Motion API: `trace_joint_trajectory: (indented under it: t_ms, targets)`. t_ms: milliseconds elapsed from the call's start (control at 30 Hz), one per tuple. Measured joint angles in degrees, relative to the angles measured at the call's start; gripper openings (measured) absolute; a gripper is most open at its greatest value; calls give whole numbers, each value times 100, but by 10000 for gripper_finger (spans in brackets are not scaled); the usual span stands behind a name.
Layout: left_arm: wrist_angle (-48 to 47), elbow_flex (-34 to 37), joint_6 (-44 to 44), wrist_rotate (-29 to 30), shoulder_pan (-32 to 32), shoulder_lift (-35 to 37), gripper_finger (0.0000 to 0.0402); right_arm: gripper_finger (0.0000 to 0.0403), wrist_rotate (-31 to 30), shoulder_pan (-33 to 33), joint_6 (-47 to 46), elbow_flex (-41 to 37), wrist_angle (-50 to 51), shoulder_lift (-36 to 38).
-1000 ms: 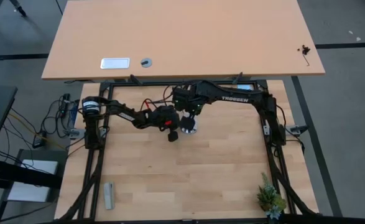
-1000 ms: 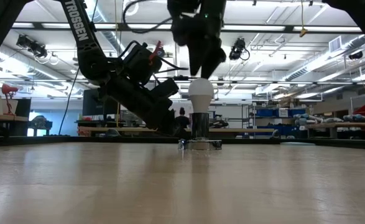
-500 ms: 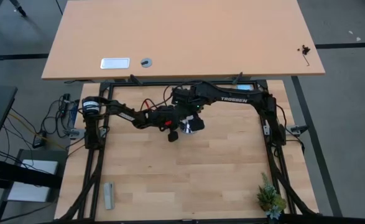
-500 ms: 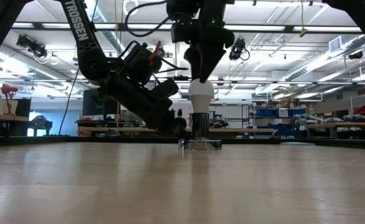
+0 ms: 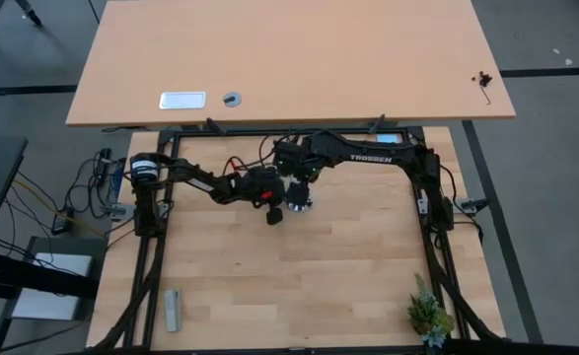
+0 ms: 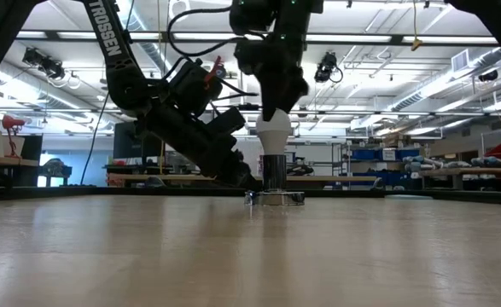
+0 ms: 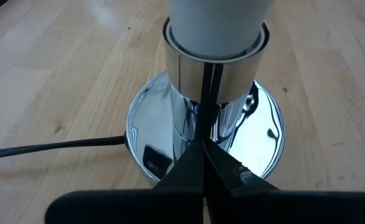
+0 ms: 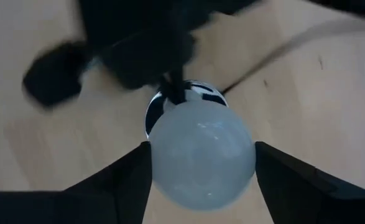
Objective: Screw lightbulb
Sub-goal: Insert the lightbulb into the lamp socket
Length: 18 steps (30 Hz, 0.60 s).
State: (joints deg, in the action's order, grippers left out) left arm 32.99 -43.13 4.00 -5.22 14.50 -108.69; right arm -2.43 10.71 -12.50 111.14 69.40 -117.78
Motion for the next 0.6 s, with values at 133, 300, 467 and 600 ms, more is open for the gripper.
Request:
trace_joint_trajectory:
  t_ms: [133, 300, 467, 600]
  targets:
    - [1, 0, -1, 1, 0, -1, 0, 264, -86, 1, -1218, -3, -11, -1]
    - [1, 0, 1, 1, 0, 1, 0, 293, -23, -10, -531, 172, 186, -39]
    - [3, 0, -1, 1, 0, -1, 0, 316, 52, -19, 542, 648, 529, -42]
    - [4, 0, -1, 2, 0, 0, 0, 324, 21, -19, 1671, 895, 602, -40]
